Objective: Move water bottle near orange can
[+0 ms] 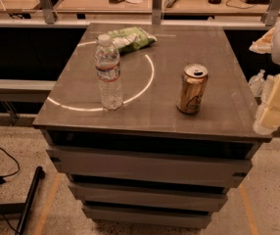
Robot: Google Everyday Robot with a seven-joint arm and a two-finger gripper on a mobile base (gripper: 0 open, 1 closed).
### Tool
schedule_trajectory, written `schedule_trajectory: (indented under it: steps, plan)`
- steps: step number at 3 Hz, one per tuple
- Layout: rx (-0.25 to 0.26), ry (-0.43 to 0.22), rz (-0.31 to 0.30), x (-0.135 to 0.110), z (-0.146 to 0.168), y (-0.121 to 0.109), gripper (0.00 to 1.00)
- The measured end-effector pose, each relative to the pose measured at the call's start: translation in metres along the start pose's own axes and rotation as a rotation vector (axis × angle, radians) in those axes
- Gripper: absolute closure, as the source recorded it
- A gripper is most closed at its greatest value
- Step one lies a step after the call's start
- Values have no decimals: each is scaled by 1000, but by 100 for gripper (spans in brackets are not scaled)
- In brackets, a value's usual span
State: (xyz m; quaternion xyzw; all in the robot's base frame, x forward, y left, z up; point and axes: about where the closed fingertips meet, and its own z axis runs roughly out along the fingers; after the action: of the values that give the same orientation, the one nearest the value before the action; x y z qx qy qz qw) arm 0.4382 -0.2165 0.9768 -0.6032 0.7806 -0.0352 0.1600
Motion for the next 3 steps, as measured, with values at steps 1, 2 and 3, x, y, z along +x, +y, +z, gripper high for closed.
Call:
schedule_trajectory:
  steps: [1, 2, 3]
  plan:
    - [-4, -15, -13, -7, 2, -4, 0]
    - [-18, -65, -57, -32, 11, -17, 0]
    - [-41, -167, -91, -80, 19, -43, 0]
